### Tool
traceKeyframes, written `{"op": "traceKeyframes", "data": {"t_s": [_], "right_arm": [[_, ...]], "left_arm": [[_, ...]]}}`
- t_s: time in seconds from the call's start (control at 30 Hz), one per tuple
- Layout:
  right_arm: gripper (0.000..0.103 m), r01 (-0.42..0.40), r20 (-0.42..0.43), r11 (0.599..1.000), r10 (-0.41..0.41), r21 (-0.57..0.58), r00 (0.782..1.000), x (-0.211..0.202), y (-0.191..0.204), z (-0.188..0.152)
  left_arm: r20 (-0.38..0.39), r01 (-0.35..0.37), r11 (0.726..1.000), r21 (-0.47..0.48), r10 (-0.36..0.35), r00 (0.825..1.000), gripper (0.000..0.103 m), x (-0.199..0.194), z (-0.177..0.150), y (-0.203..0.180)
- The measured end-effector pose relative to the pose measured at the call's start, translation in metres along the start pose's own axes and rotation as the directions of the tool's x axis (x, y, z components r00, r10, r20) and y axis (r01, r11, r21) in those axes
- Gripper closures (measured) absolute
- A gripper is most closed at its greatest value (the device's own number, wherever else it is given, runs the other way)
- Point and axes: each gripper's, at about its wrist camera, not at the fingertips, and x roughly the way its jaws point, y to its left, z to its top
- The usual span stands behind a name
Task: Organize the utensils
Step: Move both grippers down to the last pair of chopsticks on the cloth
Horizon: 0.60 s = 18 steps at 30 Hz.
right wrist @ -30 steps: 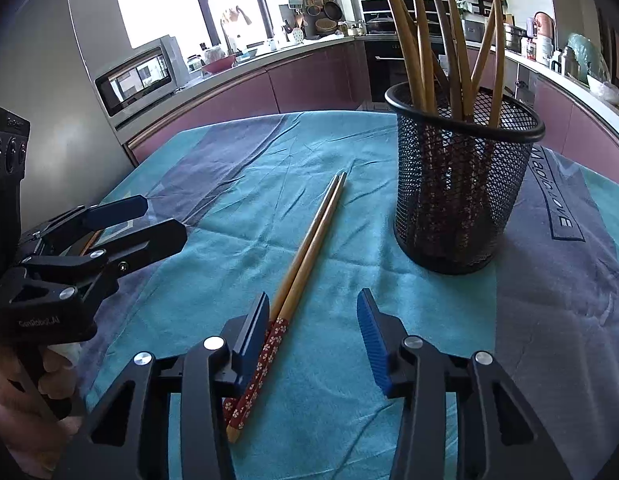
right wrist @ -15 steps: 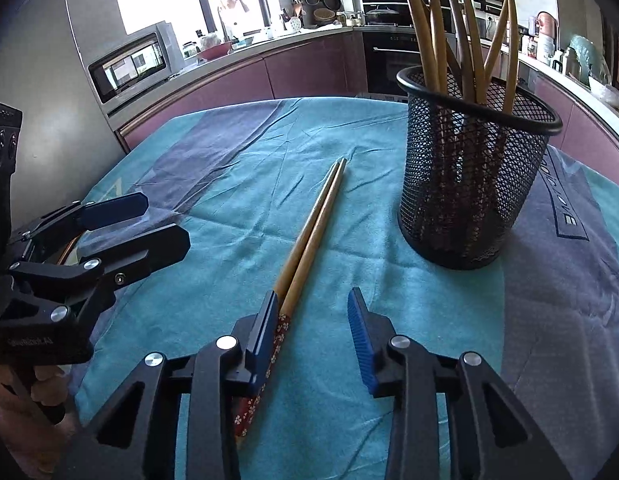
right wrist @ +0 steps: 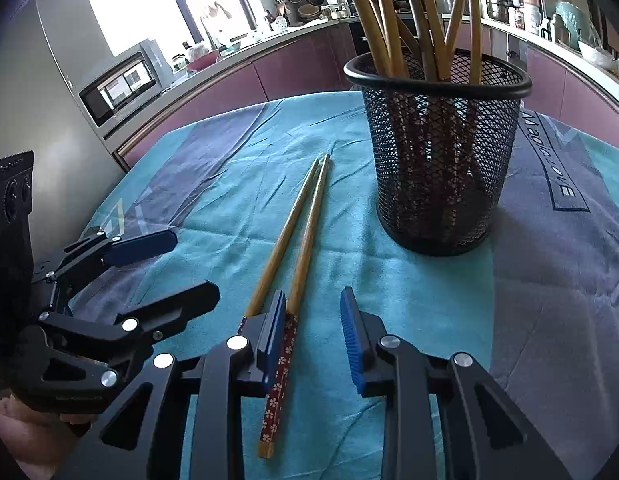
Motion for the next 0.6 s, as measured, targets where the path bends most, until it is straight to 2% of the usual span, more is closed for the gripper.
{"op": "traceKeyframes", "data": {"t_s": [0.17,0.3,0.37,0.6], "right_arm": [[0.079,-0.02,-0.003,1.0,0.02,0.024,1.0,-0.001,-0.007,0.001],[0.079,-0.018,-0.007,1.0,0.018,0.022,1.0,-0.001,-0.009,0.004],[0.079,-0.017,-0.009,1.0,0.017,0.017,1.0,0.0,-0.008,0.005],[0.078,-0.003,-0.016,1.0,0.003,-0.013,1.0,0.007,-0.003,0.012]], "left_arm": [[-0.021,0.024,0.999,0.021,-0.024,1.0,0.036,0.01,0.0,-0.009],[-0.05,0.036,0.999,0.034,-0.034,0.998,0.049,0.018,0.001,-0.014],[-0.063,0.046,0.998,0.031,-0.044,0.997,0.051,0.023,0.002,-0.015],[-0.071,0.062,0.998,0.02,-0.061,0.996,0.067,0.025,0.0,-0.015]]}}
